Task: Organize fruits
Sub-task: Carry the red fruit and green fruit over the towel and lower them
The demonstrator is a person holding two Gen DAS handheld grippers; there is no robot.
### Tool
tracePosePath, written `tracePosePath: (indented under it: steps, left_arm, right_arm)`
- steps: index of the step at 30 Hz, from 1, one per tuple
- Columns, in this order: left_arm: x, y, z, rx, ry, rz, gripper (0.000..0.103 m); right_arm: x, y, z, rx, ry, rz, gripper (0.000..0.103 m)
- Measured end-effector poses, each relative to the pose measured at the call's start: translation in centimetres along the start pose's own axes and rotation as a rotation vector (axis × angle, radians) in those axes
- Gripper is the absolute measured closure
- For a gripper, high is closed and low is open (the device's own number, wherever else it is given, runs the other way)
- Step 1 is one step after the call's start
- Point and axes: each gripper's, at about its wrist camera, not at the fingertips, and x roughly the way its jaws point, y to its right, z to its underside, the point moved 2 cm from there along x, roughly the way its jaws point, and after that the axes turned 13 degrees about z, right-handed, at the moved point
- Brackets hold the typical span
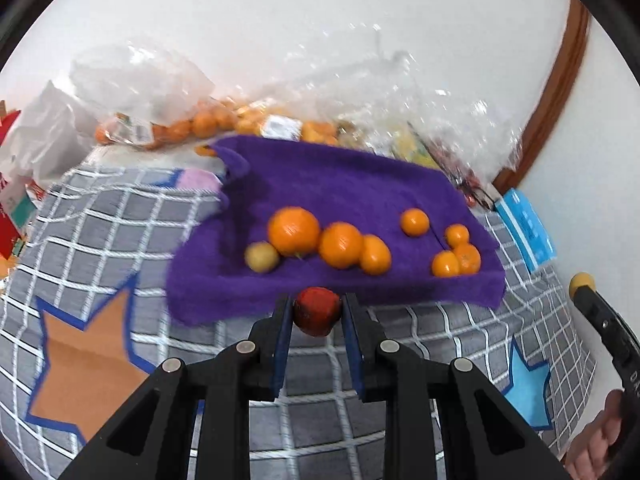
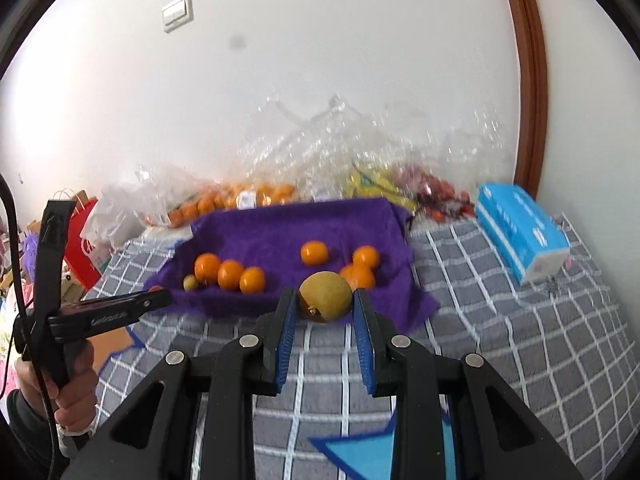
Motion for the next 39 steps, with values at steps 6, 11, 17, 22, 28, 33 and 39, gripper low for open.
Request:
tracePosePath:
  steps: [6,11,17,22,28,33,39]
  left_arm:
    - [-0.9,-2.0,-1.8,-0.026,0.030,-0.017,0.079]
    - [0.1,-2.7,-2.8,-0.040,0.041,-0.017,0.079]
    - [2.0,-3.7,-3.5,-0.064,0.047,-0.022,0.079]
    - [3.5,-4.2,-3.8,-0.095,0.023,0.014,0.079]
    - [4.5,-3.8,-3.9,-0.100,0.001,0.059,0.079]
    - [5.1,-3.4,-3.4,-0.083,-0.011,0.105,0.079]
    - [6.0,-3.5,-3.0,-0.096,-0.025,0.163,0.079]
  right_arm:
    - [1.7,-1.0,-2.3,-0.008,0.017,-0.014,0.075]
    - [4.2,-1.7,-3.0,-0.029,0.003,-0.015,0.075]
    - [7.9,-1.9,-3.1,-0.043,-0.030,-0.003,0.075]
    - [10.6,-2.1,-3.3,-0.054,-0.058,0.010,0.075]
    - [13.2,-2.7,-3.0,-0.057,-0.083,0.004,0.075]
    - [14.8,-3.1,-2.1,-0.051,-0.112,-0.009,0.075]
    - [15.9,-3.3,-1.2,-0.044,-0.140,-0.021,0.075]
